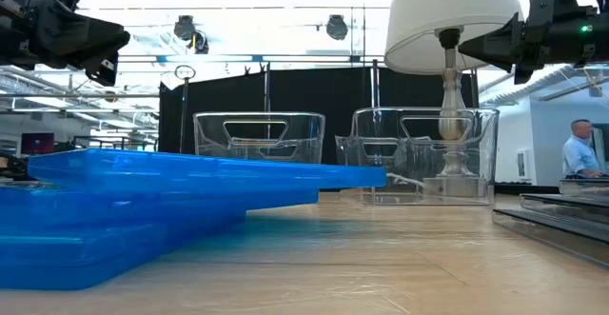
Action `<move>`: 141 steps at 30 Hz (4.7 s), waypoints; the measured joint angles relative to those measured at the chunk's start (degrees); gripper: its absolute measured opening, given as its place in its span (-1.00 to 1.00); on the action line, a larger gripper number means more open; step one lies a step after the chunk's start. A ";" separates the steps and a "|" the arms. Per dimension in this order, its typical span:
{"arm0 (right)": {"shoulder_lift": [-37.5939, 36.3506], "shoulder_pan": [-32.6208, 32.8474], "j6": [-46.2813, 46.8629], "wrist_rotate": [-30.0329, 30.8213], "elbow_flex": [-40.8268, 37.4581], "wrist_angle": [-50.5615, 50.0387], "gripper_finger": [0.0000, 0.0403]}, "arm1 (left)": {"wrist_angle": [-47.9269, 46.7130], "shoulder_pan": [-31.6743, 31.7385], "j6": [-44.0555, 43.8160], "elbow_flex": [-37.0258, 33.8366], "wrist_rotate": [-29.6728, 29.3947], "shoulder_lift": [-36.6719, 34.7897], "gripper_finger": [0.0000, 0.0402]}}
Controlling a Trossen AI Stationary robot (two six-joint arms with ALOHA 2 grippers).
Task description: Pick & place jewel cases by type
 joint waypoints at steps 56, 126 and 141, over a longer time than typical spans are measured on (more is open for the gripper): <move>0.00 -0.01 0.00 0.00 -0.01 0.01 -1.00 | -0.02 -0.01 0.00 0.01 0.00 0.00 -0.69; 2.10 0.48 -8.13 1.52 8.03 -15.40 -1.00 | 12.16 0.01 2.18 0.01 -9.98 7.60 -0.69; 25.04 8.45 19.00 4.29 49.28 -73.84 -1.00 | 24.29 -0.01 6.02 0.01 -8.55 23.72 -0.69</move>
